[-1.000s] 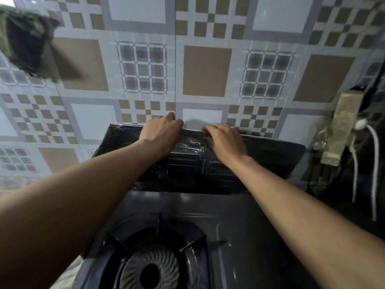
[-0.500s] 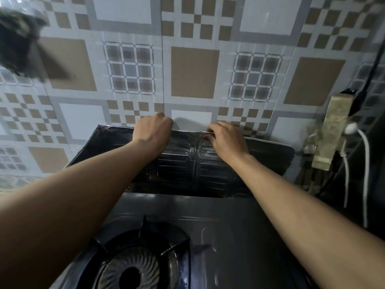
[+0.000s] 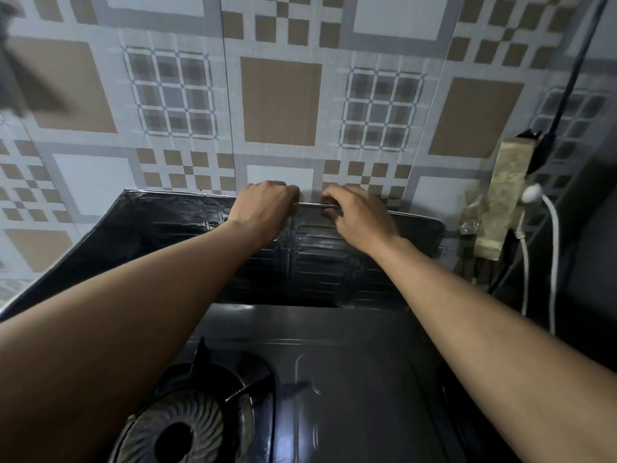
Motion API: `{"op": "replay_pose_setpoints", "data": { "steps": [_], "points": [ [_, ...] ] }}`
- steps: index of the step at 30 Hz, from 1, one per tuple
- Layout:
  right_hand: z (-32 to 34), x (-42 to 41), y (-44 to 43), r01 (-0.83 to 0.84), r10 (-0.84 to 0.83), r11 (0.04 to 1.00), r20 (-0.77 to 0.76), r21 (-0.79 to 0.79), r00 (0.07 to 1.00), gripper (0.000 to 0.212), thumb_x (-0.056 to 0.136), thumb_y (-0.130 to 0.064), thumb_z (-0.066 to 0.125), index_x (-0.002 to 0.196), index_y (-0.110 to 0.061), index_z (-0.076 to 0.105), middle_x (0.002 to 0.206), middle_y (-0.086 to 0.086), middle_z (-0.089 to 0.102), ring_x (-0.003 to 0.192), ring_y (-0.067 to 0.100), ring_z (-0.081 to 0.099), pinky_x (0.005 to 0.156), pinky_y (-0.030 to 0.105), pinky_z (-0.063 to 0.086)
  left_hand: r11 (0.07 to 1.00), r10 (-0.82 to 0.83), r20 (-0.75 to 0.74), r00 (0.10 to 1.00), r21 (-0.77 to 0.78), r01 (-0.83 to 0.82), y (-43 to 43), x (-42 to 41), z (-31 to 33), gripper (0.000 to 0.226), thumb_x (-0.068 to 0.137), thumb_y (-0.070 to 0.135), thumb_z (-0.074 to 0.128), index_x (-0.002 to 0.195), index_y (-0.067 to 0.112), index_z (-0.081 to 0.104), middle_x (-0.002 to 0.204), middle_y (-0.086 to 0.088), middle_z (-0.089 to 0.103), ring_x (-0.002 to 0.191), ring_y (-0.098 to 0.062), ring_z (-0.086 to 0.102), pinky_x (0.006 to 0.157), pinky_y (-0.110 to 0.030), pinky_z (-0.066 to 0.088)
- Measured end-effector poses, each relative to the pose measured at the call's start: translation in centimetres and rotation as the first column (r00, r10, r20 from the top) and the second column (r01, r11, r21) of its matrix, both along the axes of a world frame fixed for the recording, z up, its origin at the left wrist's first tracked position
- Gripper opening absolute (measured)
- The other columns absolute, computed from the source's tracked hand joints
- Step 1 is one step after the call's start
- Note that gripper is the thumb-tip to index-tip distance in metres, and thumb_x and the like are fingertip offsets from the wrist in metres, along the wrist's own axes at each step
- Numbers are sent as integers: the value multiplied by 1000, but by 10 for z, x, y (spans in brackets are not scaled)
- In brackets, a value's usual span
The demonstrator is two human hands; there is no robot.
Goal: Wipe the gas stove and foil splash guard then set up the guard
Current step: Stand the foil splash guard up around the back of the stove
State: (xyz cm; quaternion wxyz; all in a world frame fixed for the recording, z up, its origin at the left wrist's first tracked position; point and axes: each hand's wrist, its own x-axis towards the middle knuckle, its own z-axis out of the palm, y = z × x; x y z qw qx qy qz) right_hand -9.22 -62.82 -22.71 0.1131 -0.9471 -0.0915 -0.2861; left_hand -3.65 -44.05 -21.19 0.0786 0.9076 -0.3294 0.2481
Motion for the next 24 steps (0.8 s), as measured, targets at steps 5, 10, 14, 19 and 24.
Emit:
{"op": "replay_pose_setpoints", "data": {
  "steps": [5, 10, 14, 19, 24],
  "points": [
    [-5, -9, -23, 118, -117, 991, 8, -59, 993, 11, 94, -22, 66, 105, -18, 67, 100, -1, 70, 88, 20, 64, 74, 33, 51, 1000, -20, -26, 999, -2, 20, 0, 3, 1, 15, 93, 16, 64, 108, 18, 66, 99, -8, 70, 87, -32, 65, 68, -38, 51],
    [-7, -11, -30, 109, -110, 993, -18, -36, 994, 8, 96, -16, 62, 101, -14, 68, 94, 2, 69, 84, 21, 63, 67, 29, 46, 1000, 3, -4, 1000, 7, -3, -6, 3, -1, 13, 91, 12, 64, 103, 18, 65, 93, -7, 70, 80, -32, 65, 66, -40, 54],
    [-6, -14, -32, 75, -75, 996, -11, -38, 997, 21, 95, -14, 61, 115, -15, 67, 109, 2, 71, 100, 23, 64, 88, 41, 53, 1000, 19, -9, 1000, -3, -19, -8, 3, -1, 13, 92, 17, 66, 104, 19, 65, 95, -7, 71, 81, -31, 65, 69, -41, 55],
    [-5, -16, -42, 153, -149, 987, 65, -59, 987, 36, 88, 1, 60, 118, -18, 66, 114, 1, 70, 103, 25, 62, 91, 47, 50, 1000, 27, 35, 999, 5, -27, -13, 3, -2, 17, 94, 30, 62, 107, 20, 65, 99, -5, 71, 88, -30, 65, 82, -42, 49],
    [-2, -10, -40, 174, -163, 981, 122, -81, 979, 30, 86, 4, 65, 110, -14, 66, 103, 3, 69, 93, 26, 64, 82, 46, 53, 997, 81, 62, 995, 2, -82, -20, 5, -1, 16, 93, 27, 66, 104, 17, 64, 95, -6, 70, 86, -31, 64, 85, -45, 49]
  ]
}}
